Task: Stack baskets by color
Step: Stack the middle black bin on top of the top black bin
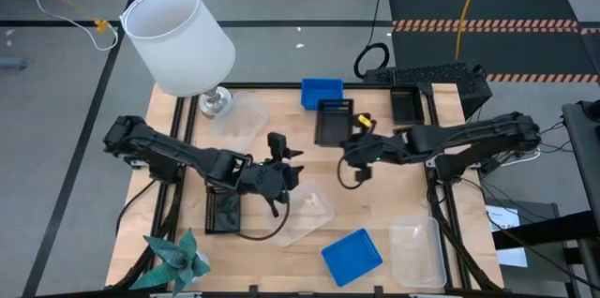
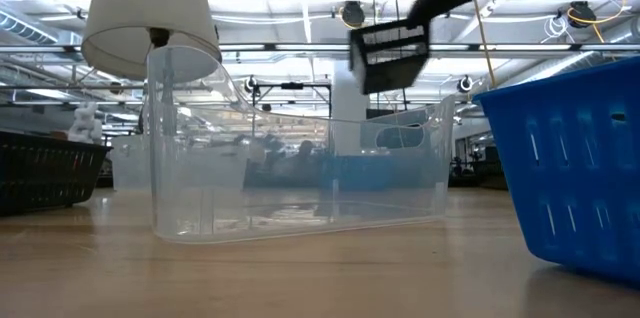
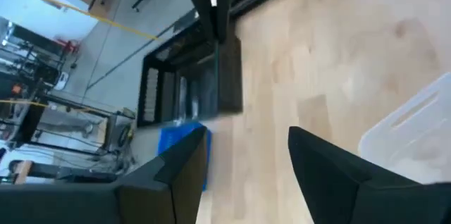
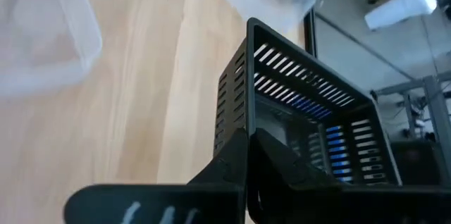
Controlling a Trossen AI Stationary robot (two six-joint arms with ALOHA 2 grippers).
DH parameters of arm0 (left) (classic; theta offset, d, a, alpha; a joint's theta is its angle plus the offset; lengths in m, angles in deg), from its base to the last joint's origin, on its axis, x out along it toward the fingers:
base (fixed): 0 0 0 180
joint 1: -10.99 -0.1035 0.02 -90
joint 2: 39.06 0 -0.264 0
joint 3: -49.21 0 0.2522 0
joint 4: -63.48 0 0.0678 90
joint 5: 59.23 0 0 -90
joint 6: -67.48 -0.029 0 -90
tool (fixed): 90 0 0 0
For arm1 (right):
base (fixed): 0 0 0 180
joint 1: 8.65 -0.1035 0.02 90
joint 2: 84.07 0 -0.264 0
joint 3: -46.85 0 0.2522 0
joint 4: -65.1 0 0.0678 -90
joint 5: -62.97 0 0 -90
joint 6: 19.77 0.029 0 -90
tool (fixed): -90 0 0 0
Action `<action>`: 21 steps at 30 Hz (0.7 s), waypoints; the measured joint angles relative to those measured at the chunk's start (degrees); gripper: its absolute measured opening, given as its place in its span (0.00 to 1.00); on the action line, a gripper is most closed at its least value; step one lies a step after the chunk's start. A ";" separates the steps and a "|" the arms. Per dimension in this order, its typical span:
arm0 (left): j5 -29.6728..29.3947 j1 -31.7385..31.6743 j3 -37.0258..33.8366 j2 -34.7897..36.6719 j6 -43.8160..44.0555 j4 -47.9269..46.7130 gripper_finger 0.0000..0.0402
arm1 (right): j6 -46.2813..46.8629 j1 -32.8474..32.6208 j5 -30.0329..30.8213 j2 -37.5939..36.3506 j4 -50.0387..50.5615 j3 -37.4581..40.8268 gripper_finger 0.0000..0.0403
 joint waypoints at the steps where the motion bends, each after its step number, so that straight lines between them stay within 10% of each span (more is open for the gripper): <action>1: 0.13 0.14 0.02 0.47 1.19 -1.26 0.49 | -0.11 0.01 0.00 -1.30 1.66 0.29 0.01; 12: 3.87 3.68 -0.16 0.77 17.86 -14.15 0.43 | -5.37 6.71 -4.47 -18.00 10.25 5.86 0.01; 21: 4.05 6.08 -3.04 0.58 14.79 -9.41 0.41 | -10.88 16.29 -6.78 -25.23 15.43 7.40 0.01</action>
